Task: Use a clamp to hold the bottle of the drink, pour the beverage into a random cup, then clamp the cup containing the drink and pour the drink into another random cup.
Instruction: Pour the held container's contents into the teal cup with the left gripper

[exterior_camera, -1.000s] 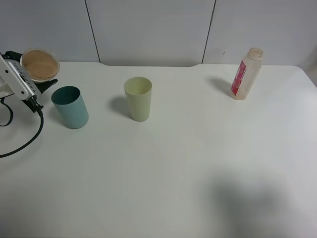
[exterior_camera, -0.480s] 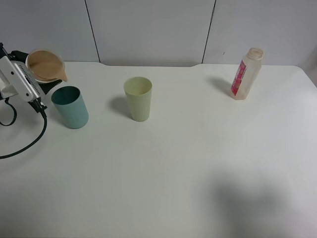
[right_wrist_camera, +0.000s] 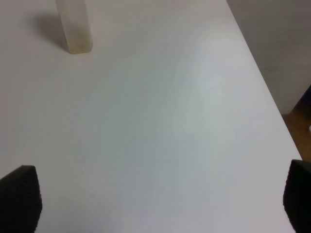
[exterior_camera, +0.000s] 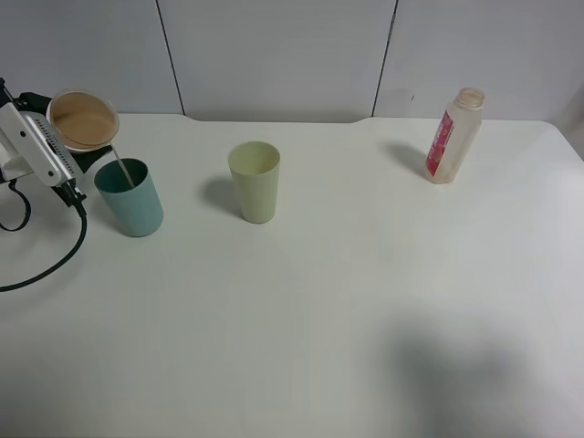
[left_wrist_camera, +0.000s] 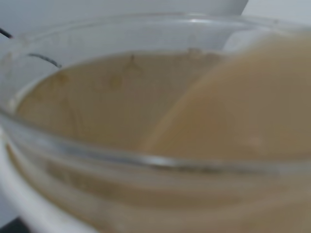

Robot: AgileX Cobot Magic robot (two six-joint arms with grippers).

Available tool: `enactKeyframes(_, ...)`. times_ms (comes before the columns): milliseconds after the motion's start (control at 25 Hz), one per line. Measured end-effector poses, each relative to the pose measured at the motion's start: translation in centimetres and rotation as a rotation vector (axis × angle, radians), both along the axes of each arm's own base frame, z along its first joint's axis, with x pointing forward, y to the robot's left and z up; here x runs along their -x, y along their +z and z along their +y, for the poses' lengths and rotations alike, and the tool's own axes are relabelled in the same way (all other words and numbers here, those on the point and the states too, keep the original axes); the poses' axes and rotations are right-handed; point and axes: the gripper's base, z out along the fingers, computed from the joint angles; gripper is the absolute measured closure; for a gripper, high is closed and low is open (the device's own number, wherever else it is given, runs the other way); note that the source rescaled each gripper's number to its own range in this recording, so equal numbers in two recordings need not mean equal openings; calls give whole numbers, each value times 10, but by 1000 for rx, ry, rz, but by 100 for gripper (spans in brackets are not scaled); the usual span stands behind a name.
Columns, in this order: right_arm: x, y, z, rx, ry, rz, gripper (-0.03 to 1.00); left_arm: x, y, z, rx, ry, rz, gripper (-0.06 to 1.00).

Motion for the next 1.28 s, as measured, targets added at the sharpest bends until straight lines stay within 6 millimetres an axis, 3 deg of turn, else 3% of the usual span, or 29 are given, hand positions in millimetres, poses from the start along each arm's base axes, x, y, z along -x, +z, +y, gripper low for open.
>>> enactKeyframes(1280,0,0,0,0,0,0,-3,-2,1,3,-81,23,-59,94)
